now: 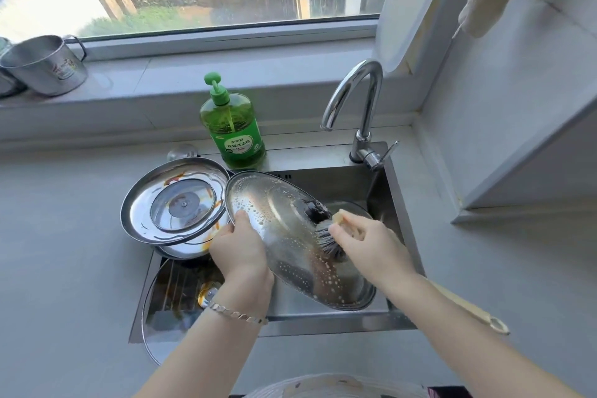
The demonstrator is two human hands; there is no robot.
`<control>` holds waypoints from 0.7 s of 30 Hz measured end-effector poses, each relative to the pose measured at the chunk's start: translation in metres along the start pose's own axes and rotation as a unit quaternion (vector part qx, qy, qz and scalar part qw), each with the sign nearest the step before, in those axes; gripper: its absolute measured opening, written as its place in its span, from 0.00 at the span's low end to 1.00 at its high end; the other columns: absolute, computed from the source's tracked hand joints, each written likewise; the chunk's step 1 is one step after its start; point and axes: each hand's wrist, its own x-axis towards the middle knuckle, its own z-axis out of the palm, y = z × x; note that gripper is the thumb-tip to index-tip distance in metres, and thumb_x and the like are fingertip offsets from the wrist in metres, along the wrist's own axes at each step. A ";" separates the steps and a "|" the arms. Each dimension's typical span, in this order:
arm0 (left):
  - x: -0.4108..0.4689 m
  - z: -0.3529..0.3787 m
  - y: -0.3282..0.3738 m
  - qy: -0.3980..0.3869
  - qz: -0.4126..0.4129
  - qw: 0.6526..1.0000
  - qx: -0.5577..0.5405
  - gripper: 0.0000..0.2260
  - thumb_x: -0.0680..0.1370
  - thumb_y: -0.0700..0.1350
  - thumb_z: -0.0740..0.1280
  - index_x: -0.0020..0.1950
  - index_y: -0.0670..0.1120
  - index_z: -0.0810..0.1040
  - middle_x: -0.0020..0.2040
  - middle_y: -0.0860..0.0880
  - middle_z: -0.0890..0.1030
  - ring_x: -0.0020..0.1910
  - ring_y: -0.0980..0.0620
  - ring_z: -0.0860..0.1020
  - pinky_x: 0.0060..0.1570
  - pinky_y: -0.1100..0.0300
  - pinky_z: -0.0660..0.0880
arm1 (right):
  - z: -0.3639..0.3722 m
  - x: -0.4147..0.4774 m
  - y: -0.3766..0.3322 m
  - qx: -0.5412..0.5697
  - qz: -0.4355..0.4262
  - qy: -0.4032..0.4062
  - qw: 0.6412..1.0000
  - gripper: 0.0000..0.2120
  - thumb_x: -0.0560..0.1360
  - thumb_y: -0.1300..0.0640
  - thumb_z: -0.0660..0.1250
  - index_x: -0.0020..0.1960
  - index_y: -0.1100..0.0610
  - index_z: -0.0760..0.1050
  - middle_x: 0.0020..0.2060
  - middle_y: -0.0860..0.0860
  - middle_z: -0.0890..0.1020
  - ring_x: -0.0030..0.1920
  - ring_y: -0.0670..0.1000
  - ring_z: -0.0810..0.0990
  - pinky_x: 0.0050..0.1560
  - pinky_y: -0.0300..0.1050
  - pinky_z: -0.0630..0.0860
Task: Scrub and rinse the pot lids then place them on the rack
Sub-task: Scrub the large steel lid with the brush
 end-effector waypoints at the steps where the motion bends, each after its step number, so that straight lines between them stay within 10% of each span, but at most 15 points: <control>1: 0.000 0.001 0.001 0.003 0.004 1.000 -0.001 0.21 0.79 0.44 0.63 0.29 0.46 0.56 0.28 0.48 0.57 0.29 0.50 0.56 0.31 0.57 0.55 | 0.000 -0.005 -0.008 -0.016 -0.022 -0.020 0.999 0.21 0.75 0.37 0.58 0.67 0.36 0.67 0.48 0.39 0.80 0.55 0.50 0.75 0.49 0.45 0.72; 3: 0.002 -0.001 0.004 0.005 0.001 1.000 -0.010 0.21 0.78 0.45 0.64 0.29 0.46 0.58 0.28 0.48 0.59 0.30 0.50 0.58 0.32 0.57 0.57 | -0.007 -0.003 -0.014 -0.010 -0.037 -0.043 0.998 0.19 0.74 0.37 0.59 0.65 0.35 0.69 0.36 0.38 0.74 0.48 0.48 0.74 0.44 0.44 0.70; 8: 0.001 -0.007 0.016 -0.019 -0.008 0.999 -0.029 0.16 0.78 0.45 0.63 0.33 0.47 0.62 0.30 0.49 0.60 0.28 0.52 0.59 0.27 0.61 0.58 | -0.027 0.034 0.020 0.047 0.056 -0.029 0.997 0.14 0.73 0.41 0.62 0.57 0.38 0.77 0.56 0.41 0.80 0.60 0.51 0.75 0.60 0.49 0.71; 13: 0.022 -0.013 0.023 0.024 -0.061 0.994 -0.084 0.13 0.76 0.45 0.67 0.34 0.46 0.68 0.33 0.50 0.68 0.38 0.50 0.69 0.39 0.58 0.66 | -0.014 0.009 0.004 0.108 -0.060 -0.072 0.990 0.15 0.72 0.39 0.64 0.58 0.34 0.74 0.33 0.44 0.77 0.40 0.47 0.76 0.48 0.47 0.72; 21: 0.051 -0.019 0.023 0.022 -0.125 0.986 -0.106 0.05 0.75 0.44 0.67 0.48 0.43 0.78 0.45 0.49 0.81 0.46 0.48 0.80 0.51 0.54 0.78 | -0.019 -0.008 0.002 0.105 -0.080 -0.074 0.988 0.10 0.72 0.40 0.65 0.53 0.31 0.74 0.23 0.45 0.71 0.29 0.46 0.66 0.37 0.44 0.66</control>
